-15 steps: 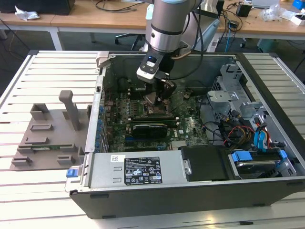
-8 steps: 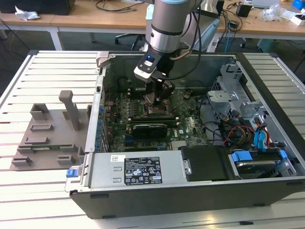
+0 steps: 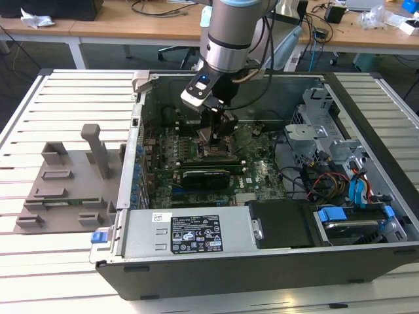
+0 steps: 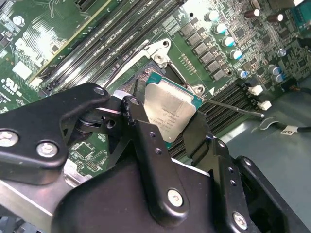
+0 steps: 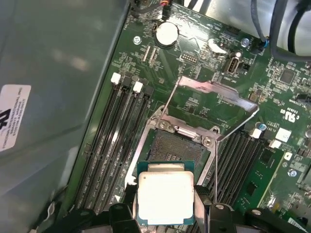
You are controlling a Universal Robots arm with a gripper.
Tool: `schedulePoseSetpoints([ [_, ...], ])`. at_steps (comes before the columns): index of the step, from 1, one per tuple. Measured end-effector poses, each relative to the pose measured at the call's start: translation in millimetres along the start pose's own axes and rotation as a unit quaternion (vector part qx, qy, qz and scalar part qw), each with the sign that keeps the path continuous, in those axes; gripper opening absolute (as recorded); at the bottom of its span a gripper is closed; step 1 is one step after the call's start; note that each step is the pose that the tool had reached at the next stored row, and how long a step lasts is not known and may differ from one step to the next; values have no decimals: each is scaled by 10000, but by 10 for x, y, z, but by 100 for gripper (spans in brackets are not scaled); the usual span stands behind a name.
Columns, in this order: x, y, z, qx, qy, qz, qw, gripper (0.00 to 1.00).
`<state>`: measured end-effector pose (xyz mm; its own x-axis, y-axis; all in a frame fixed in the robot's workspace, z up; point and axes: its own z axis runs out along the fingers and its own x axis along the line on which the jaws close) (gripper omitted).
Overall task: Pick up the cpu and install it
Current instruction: 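Place the cpu into insertion slot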
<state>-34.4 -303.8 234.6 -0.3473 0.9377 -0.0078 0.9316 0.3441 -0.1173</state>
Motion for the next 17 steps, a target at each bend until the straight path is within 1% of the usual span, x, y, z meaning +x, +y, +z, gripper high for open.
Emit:
schedulePoseSetpoints([
  [3, 0, 0, 2, 1, 16, 132, 9999, 55],
  [8, 0, 1, 4, 3, 42, 354, 9994, 55],
  [11, 0, 1, 6, 4, 57, 488, 9988, 55],
  [12, 0, 1, 7, 4, 66, 555, 9984, 55],
  [17, 0, 1, 9, 6, 89, 750, 9971, 55],
])
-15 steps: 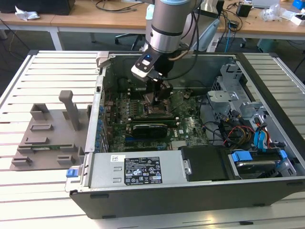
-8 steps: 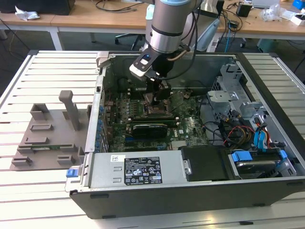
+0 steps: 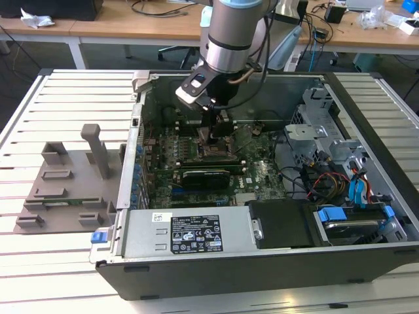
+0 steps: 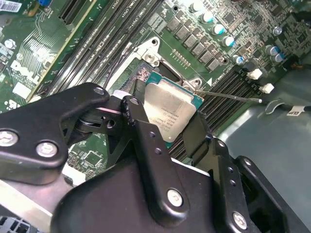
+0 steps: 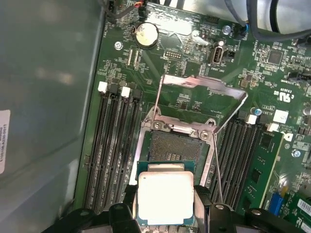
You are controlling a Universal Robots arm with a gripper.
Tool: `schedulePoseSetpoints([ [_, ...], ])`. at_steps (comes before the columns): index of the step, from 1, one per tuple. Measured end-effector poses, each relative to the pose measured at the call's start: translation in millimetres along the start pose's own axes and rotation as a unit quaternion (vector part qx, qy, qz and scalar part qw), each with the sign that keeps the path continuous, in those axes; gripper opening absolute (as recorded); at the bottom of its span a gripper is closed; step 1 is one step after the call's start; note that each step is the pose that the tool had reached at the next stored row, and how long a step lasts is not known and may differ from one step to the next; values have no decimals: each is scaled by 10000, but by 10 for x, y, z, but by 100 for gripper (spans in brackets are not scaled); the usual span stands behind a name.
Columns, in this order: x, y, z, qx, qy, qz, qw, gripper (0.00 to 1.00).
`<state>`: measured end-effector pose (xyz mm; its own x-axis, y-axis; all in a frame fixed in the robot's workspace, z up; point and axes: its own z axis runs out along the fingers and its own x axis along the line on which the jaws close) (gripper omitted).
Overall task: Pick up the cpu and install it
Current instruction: 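Place the cpu into insertion slot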
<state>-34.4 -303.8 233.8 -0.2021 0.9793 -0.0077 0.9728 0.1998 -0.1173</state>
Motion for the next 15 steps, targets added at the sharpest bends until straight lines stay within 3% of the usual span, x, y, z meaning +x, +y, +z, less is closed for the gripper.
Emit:
schedulePoseSetpoints([
  [4, 0, 0, 2, 2, 27, 226, 9997, 55],
  [15, 0, 1, 7, 6, 88, 748, 9972, 55],
])
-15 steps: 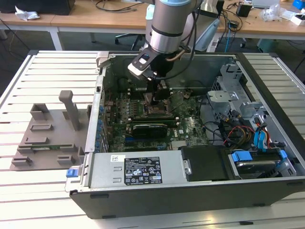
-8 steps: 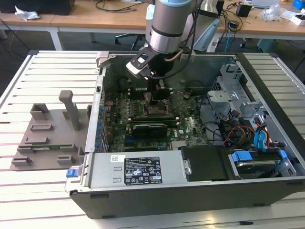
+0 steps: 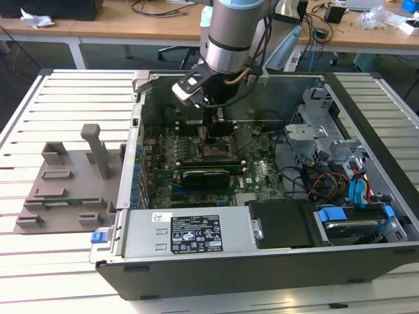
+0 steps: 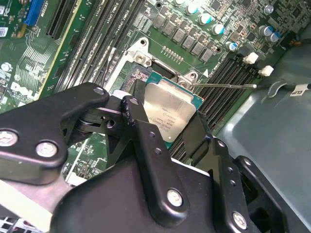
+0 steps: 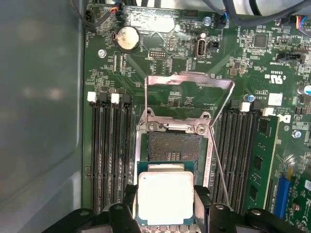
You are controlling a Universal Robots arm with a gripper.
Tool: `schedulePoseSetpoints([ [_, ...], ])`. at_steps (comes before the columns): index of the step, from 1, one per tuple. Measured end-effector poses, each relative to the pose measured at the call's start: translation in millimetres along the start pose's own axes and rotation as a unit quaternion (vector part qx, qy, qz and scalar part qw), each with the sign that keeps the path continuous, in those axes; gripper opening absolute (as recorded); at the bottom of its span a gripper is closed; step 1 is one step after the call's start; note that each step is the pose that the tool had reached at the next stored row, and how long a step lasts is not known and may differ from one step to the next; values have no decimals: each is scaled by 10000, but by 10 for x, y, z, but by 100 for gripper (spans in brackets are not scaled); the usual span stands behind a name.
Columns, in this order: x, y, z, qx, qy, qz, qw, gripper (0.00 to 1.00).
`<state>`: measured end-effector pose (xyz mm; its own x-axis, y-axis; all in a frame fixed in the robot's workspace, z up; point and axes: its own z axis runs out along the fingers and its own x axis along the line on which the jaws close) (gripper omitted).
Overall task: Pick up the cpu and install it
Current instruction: 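Place the cpu into insertion slot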
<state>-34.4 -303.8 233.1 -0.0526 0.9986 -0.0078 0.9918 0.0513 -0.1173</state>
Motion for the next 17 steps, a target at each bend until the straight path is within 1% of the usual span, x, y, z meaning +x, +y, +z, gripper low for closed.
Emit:
schedulePoseSetpoints([
  [7, 0, 0, 2, 2, 33, 282, 9996, 55],
  [9, 0, 0, 3, 3, 50, 420, 9991, 55],
  [11, 0, 0, 3, 4, 60, 504, 9987, 55],
  [12, 0, 0, 3, 4, 68, 572, 9983, 55],
  [13, 0, 0, 4, 5, 79, 667, 9977, 55],
  [17, 0, 0, 5, 7, 100, 850, 9963, 55],
])
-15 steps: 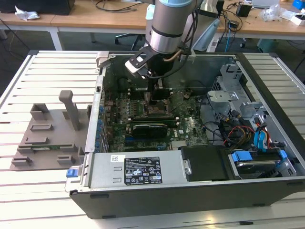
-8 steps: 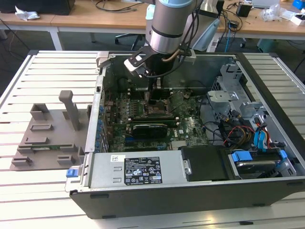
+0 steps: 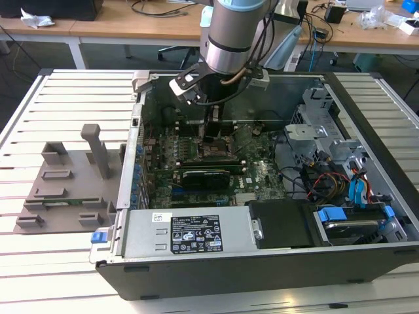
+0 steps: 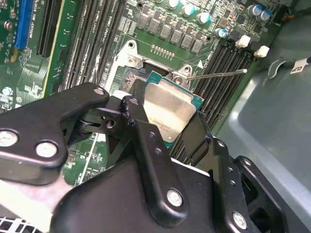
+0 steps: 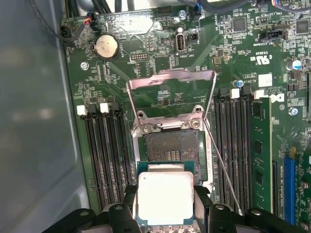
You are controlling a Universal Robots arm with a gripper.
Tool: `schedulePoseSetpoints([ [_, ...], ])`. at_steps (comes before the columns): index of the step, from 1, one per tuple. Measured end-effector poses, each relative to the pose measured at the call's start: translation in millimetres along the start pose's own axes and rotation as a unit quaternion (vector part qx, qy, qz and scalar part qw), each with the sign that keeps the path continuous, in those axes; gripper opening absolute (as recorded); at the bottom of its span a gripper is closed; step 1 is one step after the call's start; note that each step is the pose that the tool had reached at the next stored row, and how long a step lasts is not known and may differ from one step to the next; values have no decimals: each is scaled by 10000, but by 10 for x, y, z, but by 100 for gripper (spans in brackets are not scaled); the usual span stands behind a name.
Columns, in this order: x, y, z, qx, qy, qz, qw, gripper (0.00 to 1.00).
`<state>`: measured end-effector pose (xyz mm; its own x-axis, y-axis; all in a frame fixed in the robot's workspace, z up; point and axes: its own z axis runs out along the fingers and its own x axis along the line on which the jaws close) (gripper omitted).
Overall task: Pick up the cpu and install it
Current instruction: 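Place the cpu into insertion slot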
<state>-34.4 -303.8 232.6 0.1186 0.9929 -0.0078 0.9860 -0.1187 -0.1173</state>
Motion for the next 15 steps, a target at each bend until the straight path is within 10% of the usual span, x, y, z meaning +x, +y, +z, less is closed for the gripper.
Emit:
schedulePoseSetpoints([
  [15, 0, 1, 4, 6, 88, 739, 9972, 55],
])
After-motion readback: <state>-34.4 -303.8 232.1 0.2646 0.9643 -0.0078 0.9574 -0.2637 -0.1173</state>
